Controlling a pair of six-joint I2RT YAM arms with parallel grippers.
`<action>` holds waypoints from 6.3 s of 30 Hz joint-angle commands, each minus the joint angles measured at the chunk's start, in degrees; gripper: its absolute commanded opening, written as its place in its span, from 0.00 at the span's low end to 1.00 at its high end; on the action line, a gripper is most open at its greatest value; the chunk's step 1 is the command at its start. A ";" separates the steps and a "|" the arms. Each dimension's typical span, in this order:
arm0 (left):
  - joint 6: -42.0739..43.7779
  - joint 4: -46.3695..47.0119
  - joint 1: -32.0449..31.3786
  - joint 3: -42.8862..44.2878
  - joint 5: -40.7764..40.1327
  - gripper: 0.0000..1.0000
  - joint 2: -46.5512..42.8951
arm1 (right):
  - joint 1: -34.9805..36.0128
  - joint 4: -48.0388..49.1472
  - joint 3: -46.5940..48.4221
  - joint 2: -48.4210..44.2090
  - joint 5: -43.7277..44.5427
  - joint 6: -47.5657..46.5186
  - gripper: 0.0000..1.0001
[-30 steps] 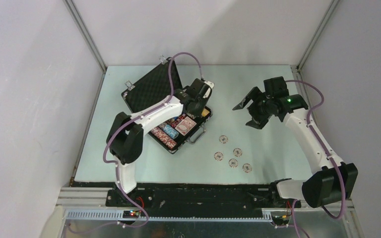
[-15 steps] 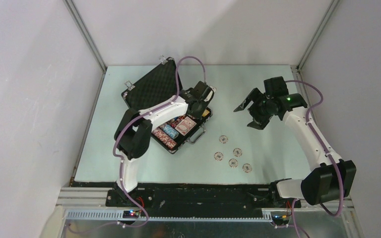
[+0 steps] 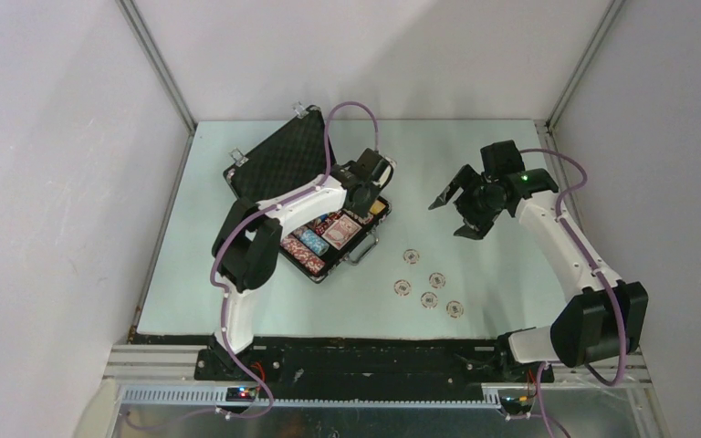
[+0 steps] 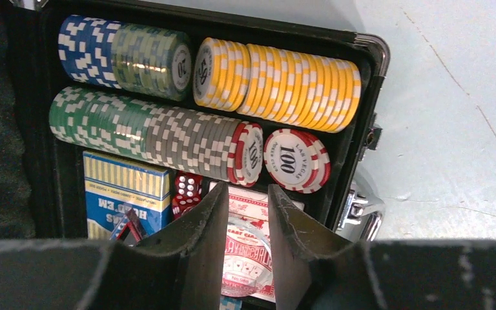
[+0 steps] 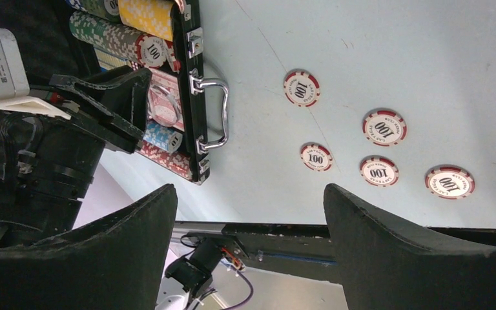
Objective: Pack up texas hold em set
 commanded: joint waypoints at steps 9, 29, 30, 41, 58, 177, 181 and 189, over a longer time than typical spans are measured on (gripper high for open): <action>2.66 2.89 0.38 -0.64 1.90 0.46 -4.01 | 0.05 -0.81 0.75 0.96 -0.04 -2.05 0.86; 2.03 1.72 0.43 -2.02 18.54 0.89 -3.76 | 0.67 -0.85 0.74 2.24 -0.37 -2.68 0.85; 2.12 1.36 0.40 -1.67 18.28 0.90 -3.11 | 0.68 -0.88 0.74 2.18 -0.34 -2.78 0.85; 3.95 -1.97 0.38 4.27 14.01 0.90 3.20 | 0.75 -1.16 0.69 2.49 -0.17 -2.90 0.85; 3.94 -3.09 0.25 4.93 16.48 0.83 7.41 | 0.71 -0.20 -0.82 1.81 -0.77 -2.09 0.85; -19.05 19.24 5.34 -36.51 21.89 1.00 -44.16 | 12.61 -11.00 14.07 27.73 5.95 0.82 0.35; -21.24 21.86 5.35 -37.17 24.07 1.00 -42.96 | 9.85 -11.47 11.49 25.27 8.50 -2.68 0.67; -20.85 21.91 3.50 -36.67 24.92 1.00 -41.29 | 0.43 -0.51 -3.09 13.20 14.65 -14.62 0.92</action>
